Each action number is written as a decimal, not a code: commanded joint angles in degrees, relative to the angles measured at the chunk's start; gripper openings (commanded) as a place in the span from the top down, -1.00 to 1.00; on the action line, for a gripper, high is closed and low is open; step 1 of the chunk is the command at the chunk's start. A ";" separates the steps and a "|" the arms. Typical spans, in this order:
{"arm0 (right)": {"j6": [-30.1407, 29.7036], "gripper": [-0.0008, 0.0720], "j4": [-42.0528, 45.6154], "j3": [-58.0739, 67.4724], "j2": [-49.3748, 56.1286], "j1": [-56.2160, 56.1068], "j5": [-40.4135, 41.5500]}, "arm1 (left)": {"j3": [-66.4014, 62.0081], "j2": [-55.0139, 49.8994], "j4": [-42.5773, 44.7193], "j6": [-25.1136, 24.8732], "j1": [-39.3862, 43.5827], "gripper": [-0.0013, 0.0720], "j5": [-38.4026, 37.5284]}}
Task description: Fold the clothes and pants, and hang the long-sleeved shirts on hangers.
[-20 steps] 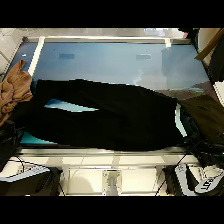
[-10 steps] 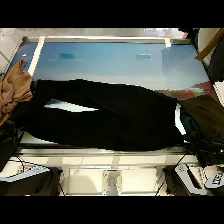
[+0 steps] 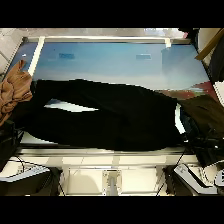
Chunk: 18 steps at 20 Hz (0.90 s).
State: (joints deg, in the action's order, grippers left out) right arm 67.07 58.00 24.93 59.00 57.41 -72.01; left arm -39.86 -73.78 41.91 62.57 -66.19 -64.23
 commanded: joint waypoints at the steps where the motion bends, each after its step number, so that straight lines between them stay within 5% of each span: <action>1: -0.74 0.54 -1.55 0.37 0.61 -3.10 1.77 | -0.07 0.07 0.00 0.00 0.00 0.95 0.39; 2: -0.83 0.90 -1.22 1.20 0.61 -3.10 0.35 | -0.35 0.07 0.00 0.00 0.00 0.95 0.76; 11: 3.15 0.91 5.16 27.39 -4.33 0.22 -27.02 | -15.06 3.89 0.02 1.79 0.87 0.96 -8.33; 15: 12.48 0.91 3.52 31.39 -3.69 -6.16 -22.08 | -21.33 4.22 0.28 3.76 12.11 0.96 -2.89; 18: 17.33 0.92 3.72 31.43 1.95 -13.29 -15.23 | -29.00 0.39 11.23 14.93 24.15 0.96 11.02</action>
State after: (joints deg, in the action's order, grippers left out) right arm 78.59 61.87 54.92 57.56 49.30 -92.25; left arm -62.57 -71.07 45.10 68.71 -51.16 -63.68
